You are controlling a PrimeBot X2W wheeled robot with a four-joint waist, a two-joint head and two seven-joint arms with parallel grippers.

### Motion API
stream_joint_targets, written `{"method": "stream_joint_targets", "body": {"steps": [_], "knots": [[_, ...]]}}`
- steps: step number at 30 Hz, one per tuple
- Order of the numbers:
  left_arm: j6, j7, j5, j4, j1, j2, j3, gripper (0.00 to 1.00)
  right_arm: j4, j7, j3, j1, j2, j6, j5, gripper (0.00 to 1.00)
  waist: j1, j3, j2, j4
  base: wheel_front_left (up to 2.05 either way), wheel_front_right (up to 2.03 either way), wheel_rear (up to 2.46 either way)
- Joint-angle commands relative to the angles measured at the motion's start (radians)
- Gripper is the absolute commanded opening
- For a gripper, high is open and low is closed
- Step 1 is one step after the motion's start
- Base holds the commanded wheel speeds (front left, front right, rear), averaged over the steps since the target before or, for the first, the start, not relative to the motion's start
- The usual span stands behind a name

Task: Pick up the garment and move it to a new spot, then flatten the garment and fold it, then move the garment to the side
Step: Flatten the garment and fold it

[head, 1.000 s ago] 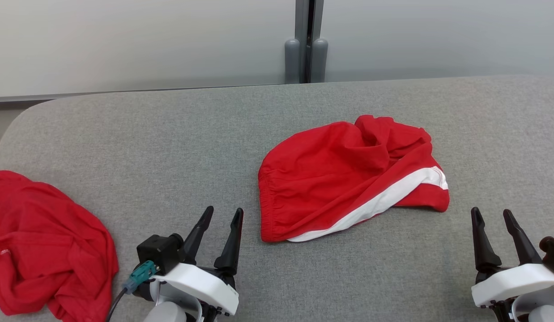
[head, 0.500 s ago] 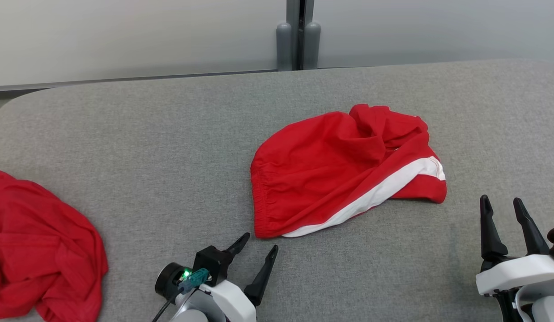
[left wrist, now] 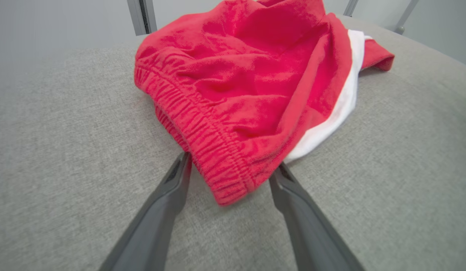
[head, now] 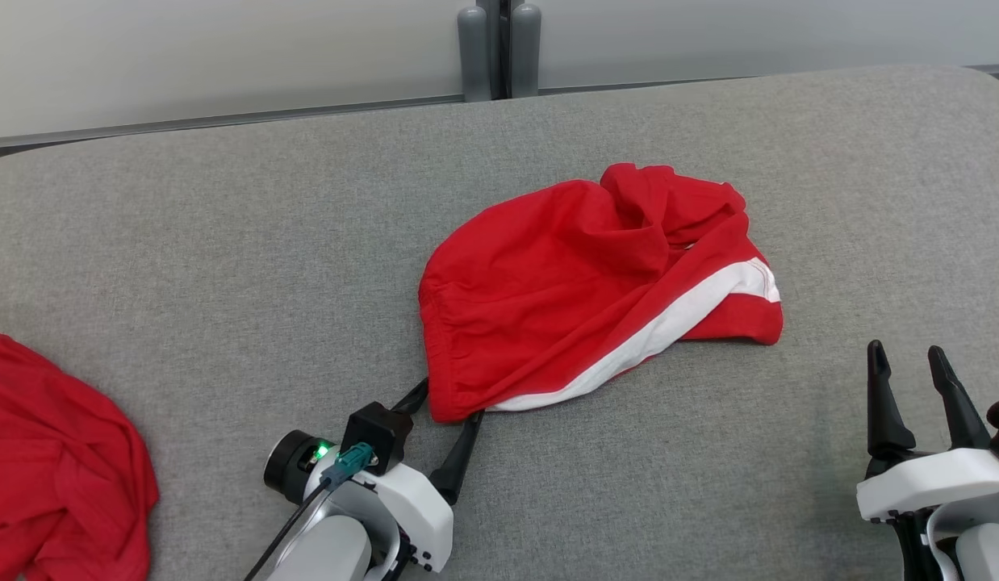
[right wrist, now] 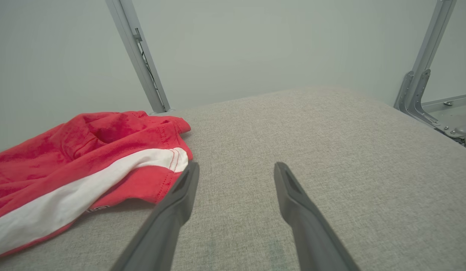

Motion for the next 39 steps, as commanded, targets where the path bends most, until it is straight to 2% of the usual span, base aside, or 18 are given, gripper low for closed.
{"method": "stream_joint_targets", "body": {"steps": [1,2,16,24,31,39], "knots": [[0.002,-0.002,-0.004,-0.011,0.0,0.006,0.015,0.27,0.003,-0.009,-0.004,-0.003,0.01,0.0,0.005,1.0,0.0,-0.001,0.0,0.002,0.0,0.0,0.0],[-0.004,-0.002,-0.011,-0.019,0.005,0.005,0.019,0.0,0.005,-0.01,-0.006,-0.004,0.013,0.0,0.009,1.0,0.0,-0.002,0.0,0.005,0.0,0.0,0.0],[-0.031,-0.002,-0.051,-0.112,0.044,0.004,0.024,0.0,0.033,0.001,0.026,-0.038,0.028,0.0,-0.003,1.0,0.0,-0.022,0.0,0.066,0.0,0.0,0.0],[-0.034,-0.002,-0.039,-0.11,0.041,0.004,0.013,0.0,0.136,0.067,0.07,-0.13,0.02,0.0,0.011,1.0,0.0,-0.009,0.0,0.085,0.0,0.0,0.0],[-0.035,-0.002,-0.046,-0.112,0.022,0.004,-0.004,0.0,0.224,0.142,0.134,-0.241,-0.026,0.0,0.074,1.0,0.0,0.016,0.0,0.099,0.0,0.0,0.0],[-0.034,-0.002,-0.056,-0.108,0.014,0.004,-0.011,0.0,0.254,0.209,0.237,-0.284,-0.085,0.0,0.187,1.0,0.0,0.024,0.0,0.109,0.0,0.0,0.0]]}}
